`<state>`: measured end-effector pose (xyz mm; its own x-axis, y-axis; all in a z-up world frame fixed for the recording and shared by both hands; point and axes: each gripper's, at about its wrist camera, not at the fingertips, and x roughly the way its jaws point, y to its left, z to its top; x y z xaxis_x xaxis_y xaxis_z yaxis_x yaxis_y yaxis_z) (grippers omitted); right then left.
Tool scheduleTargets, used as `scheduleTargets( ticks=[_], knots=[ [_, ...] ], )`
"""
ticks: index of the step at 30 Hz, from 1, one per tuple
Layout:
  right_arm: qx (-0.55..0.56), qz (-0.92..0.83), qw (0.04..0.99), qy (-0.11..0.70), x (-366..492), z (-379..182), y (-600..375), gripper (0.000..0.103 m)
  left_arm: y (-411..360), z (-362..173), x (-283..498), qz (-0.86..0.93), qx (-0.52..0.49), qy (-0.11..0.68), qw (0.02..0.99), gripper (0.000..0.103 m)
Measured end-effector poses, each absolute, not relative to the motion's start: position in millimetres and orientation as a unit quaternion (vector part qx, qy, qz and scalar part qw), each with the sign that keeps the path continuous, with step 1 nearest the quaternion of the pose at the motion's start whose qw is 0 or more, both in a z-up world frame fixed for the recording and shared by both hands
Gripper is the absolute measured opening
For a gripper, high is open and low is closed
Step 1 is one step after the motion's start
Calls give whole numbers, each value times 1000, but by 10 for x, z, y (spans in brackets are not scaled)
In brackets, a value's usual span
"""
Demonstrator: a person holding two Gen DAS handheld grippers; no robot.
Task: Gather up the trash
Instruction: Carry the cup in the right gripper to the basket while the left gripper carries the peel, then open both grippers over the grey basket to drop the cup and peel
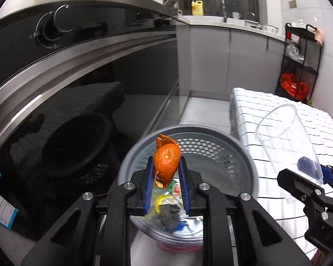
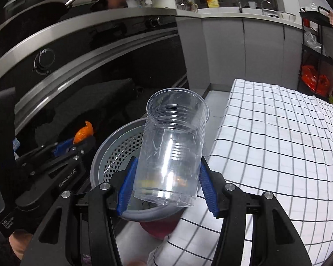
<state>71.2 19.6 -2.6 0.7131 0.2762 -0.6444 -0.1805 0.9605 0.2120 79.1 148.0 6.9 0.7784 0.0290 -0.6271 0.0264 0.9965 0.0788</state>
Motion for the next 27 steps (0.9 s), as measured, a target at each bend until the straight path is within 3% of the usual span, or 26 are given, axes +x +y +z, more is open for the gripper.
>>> scheduleTargets(
  ticks=[15,27],
  knots=[
    [54,127,909,393,1122,-373,419,53,1727,-184,1087,4,2,387,922,23],
    [55,130,907,398,1181,-383,384,57,1710,-202,1106,6,-1,388,922,32]
  ],
)
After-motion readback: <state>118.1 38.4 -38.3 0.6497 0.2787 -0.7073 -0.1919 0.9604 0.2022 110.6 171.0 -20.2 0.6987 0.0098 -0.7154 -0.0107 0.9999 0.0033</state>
